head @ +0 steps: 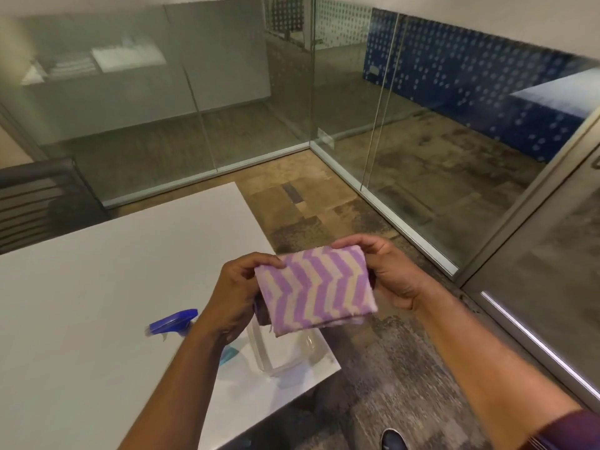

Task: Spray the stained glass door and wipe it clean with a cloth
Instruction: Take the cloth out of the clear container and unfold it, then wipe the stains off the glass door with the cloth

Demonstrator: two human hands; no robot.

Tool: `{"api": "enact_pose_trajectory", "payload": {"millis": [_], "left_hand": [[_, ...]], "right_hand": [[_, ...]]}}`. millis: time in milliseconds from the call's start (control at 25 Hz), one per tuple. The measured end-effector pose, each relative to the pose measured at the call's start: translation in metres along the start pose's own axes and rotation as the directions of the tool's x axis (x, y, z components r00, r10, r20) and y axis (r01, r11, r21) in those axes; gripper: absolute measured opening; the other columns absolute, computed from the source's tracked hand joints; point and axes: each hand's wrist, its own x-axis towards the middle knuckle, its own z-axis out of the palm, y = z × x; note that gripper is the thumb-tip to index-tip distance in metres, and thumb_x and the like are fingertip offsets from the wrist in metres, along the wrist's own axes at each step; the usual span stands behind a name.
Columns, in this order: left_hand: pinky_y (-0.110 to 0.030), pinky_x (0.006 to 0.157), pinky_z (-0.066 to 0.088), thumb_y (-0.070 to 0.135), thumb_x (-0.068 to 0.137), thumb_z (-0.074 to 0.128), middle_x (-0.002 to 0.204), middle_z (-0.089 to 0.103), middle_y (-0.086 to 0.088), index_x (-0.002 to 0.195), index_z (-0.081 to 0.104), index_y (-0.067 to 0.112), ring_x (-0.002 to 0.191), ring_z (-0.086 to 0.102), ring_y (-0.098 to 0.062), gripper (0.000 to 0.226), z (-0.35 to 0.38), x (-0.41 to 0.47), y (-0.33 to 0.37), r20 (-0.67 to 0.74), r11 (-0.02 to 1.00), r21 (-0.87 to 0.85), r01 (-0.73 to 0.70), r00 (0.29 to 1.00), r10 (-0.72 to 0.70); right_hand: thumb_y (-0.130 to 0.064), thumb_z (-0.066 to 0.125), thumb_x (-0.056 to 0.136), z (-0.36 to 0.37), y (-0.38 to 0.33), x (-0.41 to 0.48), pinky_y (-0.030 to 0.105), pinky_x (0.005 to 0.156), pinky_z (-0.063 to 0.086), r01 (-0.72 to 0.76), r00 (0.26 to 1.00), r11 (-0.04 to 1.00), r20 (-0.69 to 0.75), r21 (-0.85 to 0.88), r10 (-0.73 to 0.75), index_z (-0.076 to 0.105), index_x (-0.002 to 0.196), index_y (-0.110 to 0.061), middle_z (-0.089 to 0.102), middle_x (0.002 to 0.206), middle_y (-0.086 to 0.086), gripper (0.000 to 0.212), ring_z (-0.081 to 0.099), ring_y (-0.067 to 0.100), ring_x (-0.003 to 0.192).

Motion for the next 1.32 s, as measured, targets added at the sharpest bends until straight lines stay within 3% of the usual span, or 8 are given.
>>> {"api": "enact_pose_trajectory", "payload": {"millis": [240, 480, 680, 840, 960, 1080, 1200, 1320], "left_hand": [[-0.048, 0.109, 0.057, 0.038, 0.105, 0.055, 0.148, 0.062, -0.020, 0.143, 0.060, 0.001, 0.130, 0.068, -0.036, 0.054, 0.040, 0.015, -0.019, 0.313, 0.717, -0.586, 0.378, 0.921, -0.231], [-0.037, 0.093, 0.068, 0.016, 0.082, 0.088, 0.134, 0.076, -0.022, 0.139, 0.067, 0.000, 0.112, 0.080, -0.028, 0.062, 0.145, 0.032, -0.022, 0.284, 0.880, -0.356, 0.314, 0.934, -0.218], [-0.038, 0.089, 0.068, 0.006, 0.082, 0.084, 0.127, 0.078, -0.021, 0.131, 0.070, 0.005, 0.110, 0.080, -0.029, 0.050, 0.242, 0.038, -0.029, 0.300, 0.934, -0.224, 0.278, 0.931, -0.205], [-0.026, 0.095, 0.061, 0.045, 0.071, 0.093, 0.133, 0.077, 0.006, 0.128, 0.073, 0.033, 0.119, 0.074, -0.006, 0.062, 0.322, 0.044, -0.025, 0.296, 0.947, 0.293, -0.131, 0.954, 0.041], [-0.020, 0.114, 0.046, 0.057, 0.067, 0.090, 0.153, 0.059, 0.023, 0.141, 0.063, 0.042, 0.141, 0.055, 0.008, 0.081, 0.394, 0.054, -0.017, 0.501, 0.856, 0.370, -0.361, 0.854, 0.144], [-0.028, 0.109, 0.054, 0.031, 0.081, 0.089, 0.142, 0.072, 0.007, 0.148, 0.060, 0.021, 0.129, 0.069, -0.008, 0.073, 0.471, 0.064, -0.014, 0.711, 0.939, 0.214, -0.267, 0.702, 0.038], [-0.042, 0.103, 0.058, 0.018, 0.098, 0.072, 0.130, 0.078, -0.009, 0.135, 0.070, 0.014, 0.115, 0.071, -0.022, 0.037, 0.536, 0.060, -0.021, 0.726, 0.987, 0.078, -0.143, 0.687, 0.042], [-0.051, 0.106, 0.059, 0.010, 0.105, 0.062, 0.134, 0.073, -0.027, 0.133, 0.070, 0.003, 0.120, 0.073, -0.037, 0.030, 0.595, 0.054, -0.029, 0.655, 0.985, -0.089, 0.151, 0.753, -0.056]], "right_hand": [[0.000, 0.056, 0.102, -0.040, -0.016, -0.021, 0.032, 0.073, 0.063, 0.053, 0.990, 0.994, -0.138, 0.100, -0.039, 0.082, 0.100, -0.021, 0.080, 0.102, 0.009, 0.033, 0.071, 0.020, 0.087], [-0.037, 0.047, 0.110, -0.123, -0.037, -0.059, 0.041, 0.088, 0.052, -0.071, 0.966, 0.970, -0.225, 0.235, 0.125, 0.060, 0.141, -0.010, 0.069, 0.109, 0.018, 0.043, 0.062, 0.035, 0.103], [-0.027, 0.087, 0.087, -0.205, -0.046, -0.101, 0.051, 0.099, 0.060, -0.125, 0.956, 0.972, -0.285, -0.200, 0.065, 0.054, 0.137, -0.017, 0.069, 0.130, 0.023, 0.060, 0.075, 0.025, 0.100], [-0.031, 0.093, 0.079, -0.277, -0.077, -0.141, 0.041, 0.082, 0.064, -0.100, 0.948, 0.838, -0.308, -0.536, -0.084, 0.041, 0.147, -0.039, 0.070, 0.107, 0.014, 0.086, 0.069, 0.007, 0.083], [-0.020, 0.096, 0.076, -0.326, -0.106, -0.168, 0.027, 0.089, 0.055, -0.046, 0.981, 0.661, -0.160, -0.749, -0.113, 0.036, 0.156, -0.034, 0.068, 0.099, -0.007, 0.101, 0.067, -0.001, 0.087], [-0.019, 0.097, 0.073, -0.360, -0.139, -0.196, 0.032, 0.093, 0.056, -0.003, 0.980, 0.548, -0.112, -0.837, -0.167, 0.040, 0.155, -0.033, 0.075, 0.104, 0.000, 0.101, 0.073, 0.015, 0.096], [-0.047, 0.094, 0.070, -0.390, -0.150, -0.225, 0.043, 0.097, 0.043, -0.190, 0.831, 0.229, -0.281, -0.955, -0.480, 0.049, 0.148, -0.038, 0.070, 0.120, -0.013, 0.091, 0.065, 0.014, 0.115], [-0.044, 0.077, 0.085, -0.413, -0.131, -0.255, 0.043, 0.083, 0.043, -0.400, 0.437, 0.149, -0.331, -0.904, -0.837, 0.064, 0.132, -0.029, 0.066, 0.116, -0.005, 0.051, 0.062, 0.026, 0.104]]}}
